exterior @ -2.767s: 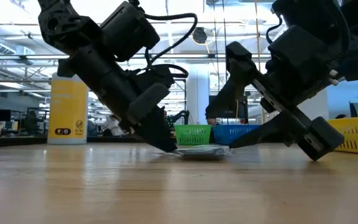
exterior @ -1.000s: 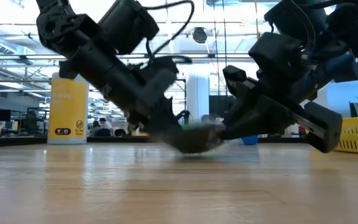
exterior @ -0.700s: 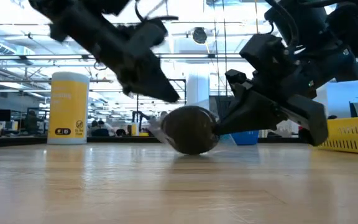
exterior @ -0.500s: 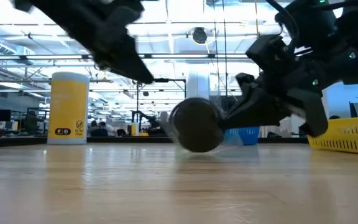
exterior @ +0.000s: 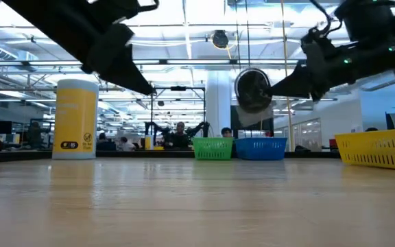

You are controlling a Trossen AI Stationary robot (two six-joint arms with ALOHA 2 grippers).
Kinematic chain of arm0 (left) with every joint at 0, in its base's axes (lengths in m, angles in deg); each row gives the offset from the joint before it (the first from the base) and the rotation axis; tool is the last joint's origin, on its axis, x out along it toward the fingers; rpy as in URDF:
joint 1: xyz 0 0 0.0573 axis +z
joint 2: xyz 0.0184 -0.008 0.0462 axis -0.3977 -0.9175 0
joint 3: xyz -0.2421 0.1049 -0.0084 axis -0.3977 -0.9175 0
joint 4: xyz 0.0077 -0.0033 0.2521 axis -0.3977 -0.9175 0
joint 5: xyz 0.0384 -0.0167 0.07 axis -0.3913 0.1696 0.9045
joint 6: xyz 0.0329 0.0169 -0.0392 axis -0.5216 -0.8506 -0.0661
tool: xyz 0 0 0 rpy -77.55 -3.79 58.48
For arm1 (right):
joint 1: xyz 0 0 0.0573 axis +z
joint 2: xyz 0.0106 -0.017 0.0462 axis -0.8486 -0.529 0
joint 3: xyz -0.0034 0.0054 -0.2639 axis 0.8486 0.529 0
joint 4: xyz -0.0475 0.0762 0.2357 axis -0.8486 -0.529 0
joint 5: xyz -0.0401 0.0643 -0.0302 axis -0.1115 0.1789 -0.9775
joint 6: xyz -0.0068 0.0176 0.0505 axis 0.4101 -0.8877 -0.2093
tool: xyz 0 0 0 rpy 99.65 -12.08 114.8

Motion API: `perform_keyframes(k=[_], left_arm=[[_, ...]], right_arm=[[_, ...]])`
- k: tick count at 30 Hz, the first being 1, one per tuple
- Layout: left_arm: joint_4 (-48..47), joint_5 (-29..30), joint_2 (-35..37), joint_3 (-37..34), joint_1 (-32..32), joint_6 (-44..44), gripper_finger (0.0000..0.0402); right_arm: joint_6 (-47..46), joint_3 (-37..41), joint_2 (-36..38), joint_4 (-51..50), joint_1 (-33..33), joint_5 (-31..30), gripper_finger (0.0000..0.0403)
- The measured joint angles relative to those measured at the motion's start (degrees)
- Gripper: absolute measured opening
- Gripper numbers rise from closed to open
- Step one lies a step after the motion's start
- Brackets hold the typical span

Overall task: Pick & Place Travel size toiletries
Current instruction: Put the black hairbrush into the blue basket

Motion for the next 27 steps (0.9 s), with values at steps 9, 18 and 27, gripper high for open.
perform_keyframes(k=[9, 18, 27], left_arm=[[1.7, -2.0, -1.0, 0.0, 3.8, -0.2, 0.0019], [1.5, -2.0, -1.0, 0.0, 4.2, -0.1, 0.0019], [1.3, -2.1, -1.0, 0.0, 3.9, 0.0, 0.0019]], right_arm=[[-5.0, -15.4, 6.1, -33.4, -28.7, 12.5, 0.0], [-12.4, -27.8, -13.5, -37.8, -52.8, 46.6, 0.0], [-14.0, -30.9, -26.6, -37.8, -56.6, 54.3, 0.0]])
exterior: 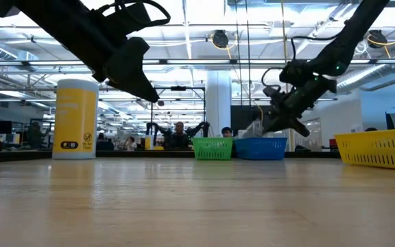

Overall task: Pick & Place Travel size toiletries
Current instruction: Put the black hairbrush into the blue basket

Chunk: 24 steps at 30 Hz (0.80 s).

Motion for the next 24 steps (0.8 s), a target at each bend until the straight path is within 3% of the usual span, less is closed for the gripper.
perform_keyframes(k=[9, 20, 24], left_arm=[[0.0, 0.0, 0.0, 0.0, 0.0, 0.6, 0.0019], [0.1, -1.8, 0.0, 0.0, 0.0, 0.6, 0.0019], [0.1, -2.0, 0.0, 0.0, 0.0, 1.5, 0.0019]], right_arm=[[1.9, 0.0, -0.8, -1.4, -1.6, -1.3, 0.001], [6.6, 0.0, 1.0, -3.0, -2.1, -1.4, 0.0148], [8.6, 0.0, 6.4, -6.8, -1.8, -5.0, 0.0166]])
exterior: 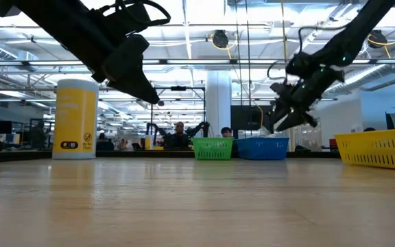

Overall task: Pick & Place Travel size toiletries
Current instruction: Put the black hairbrush into the blue basket

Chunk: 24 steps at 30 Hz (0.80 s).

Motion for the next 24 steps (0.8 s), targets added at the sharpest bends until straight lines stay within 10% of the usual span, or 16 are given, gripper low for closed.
perform_keyframes(k=[6, 18, 24], left_arm=[[0.0, 0.0, 0.0, 0.0, 0.0, 0.1, 0.0019], [0.1, 0.0, 0.0, 0.0, 0.1, 0.4, 0.0019], [0.1, 0.0, 0.0, 0.0, 0.1, 0.3, 0.0019]], right_arm=[[5.6, 0.0, 9.5, -3.8, 4.9, -20.0, 0.0135], [5.3, 0.0, -3.6, 13.7, 10.1, -17.5, 0.0009], [5.1, 0.0, -11.8, 15.5, 7.9, -23.6, 0.0012]])
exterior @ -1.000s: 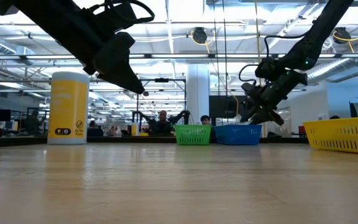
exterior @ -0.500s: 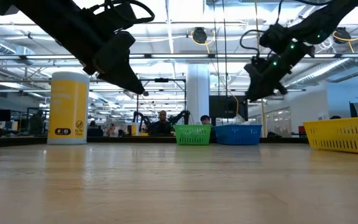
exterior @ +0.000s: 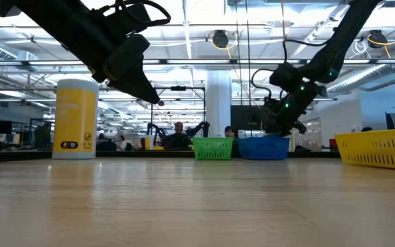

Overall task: Pick & Place Travel size toiletries
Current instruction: Put the black hairbrush into the blue basket, then return to Home Position

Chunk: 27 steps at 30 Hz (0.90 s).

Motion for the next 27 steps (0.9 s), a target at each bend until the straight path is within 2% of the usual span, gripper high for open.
perform_keyframes(k=[6, 14, 19, 24, 27], left_arm=[[-0.2, 0.0, 0.0, 0.0, 0.0, -0.3, 0.0019], [-0.3, 0.0, 0.0, 0.0, 0.0, -0.5, 0.0019], [-0.2, 0.0, 0.0, 0.0, -0.1, 0.1, 0.0019], [1.5, 0.3, 0.0, 0.0, 0.4, 1.3, 0.0019], [3.7, 0.4, 0.0, 0.0, 1.0, 1.6, 0.0019]], right_arm=[[1.4, 0.0, 1.2, 0.8, 0.6, 0.1, 0.0005], [4.9, 1.9, 15.1, -3.0, 6.1, 0.2, 0.0001], [7.4, 12.4, 26.4, 0.6, 13.6, 0.7, 0.0001], [2.7, 25.4, 39.1, 7.5, 19.9, 12.2, 0.0001], [-2.9, 33.0, 46.5, 13.9, 24.5, 15.5, 0.0001]])
